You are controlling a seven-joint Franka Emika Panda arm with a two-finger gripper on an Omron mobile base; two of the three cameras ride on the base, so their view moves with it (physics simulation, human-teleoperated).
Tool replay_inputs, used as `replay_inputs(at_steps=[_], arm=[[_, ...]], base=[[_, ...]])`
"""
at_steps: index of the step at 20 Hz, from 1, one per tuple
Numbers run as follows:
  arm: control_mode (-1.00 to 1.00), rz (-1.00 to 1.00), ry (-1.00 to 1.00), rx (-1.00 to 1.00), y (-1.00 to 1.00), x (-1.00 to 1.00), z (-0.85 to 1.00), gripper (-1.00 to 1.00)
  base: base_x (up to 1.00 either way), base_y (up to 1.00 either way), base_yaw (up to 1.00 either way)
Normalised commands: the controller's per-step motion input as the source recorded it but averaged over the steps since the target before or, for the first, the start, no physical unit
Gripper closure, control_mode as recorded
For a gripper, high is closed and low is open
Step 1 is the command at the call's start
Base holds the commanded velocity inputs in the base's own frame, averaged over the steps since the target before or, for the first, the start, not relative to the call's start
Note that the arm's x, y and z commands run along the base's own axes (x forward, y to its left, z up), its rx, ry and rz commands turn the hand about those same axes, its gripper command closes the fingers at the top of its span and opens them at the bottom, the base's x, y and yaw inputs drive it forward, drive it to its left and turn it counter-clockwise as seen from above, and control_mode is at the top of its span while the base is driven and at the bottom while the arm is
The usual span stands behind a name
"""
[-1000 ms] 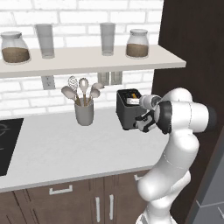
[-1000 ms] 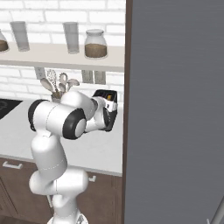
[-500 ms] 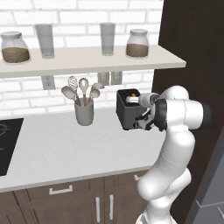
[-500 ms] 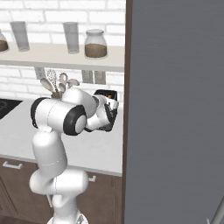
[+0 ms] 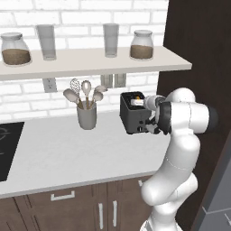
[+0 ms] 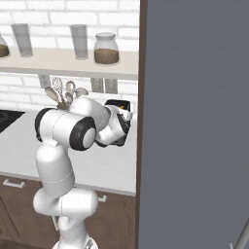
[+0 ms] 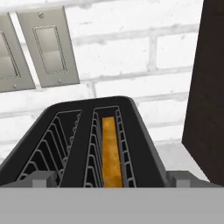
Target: Start the toaster. Once the lever pops up, take the bread to the plate on the dining counter.
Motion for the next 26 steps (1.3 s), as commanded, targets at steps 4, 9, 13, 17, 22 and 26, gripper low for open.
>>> replay_inputs(at_steps=[4,9,13,17,22,26], arm=[[-1.0,0.0,0.0,0.0,0.0,0.0,0.0,-1.0],[-1.0,0.0,0.0,0.0,0.0,0.0,0.0,-1.0],[-1.0,0.0,0.0,0.0,0.0,0.0,0.0,-1.0],[-1.0,0.0,0.0,0.0,0.0,0.0,0.0,-1.0],[-1.0,0.0,0.0,0.0,0.0,0.0,0.0,-1.0],[-1.0,0.0,0.0,0.0,0.0,0.0,0.0,-1.0]], base=[[0.0,0.0,0.0],[0.0,0.0,0.0],[0.0,0.0,0.0],[0.0,0.0,0.0],[0.0,0.0,0.0],[0.0,0.0,0.0]])
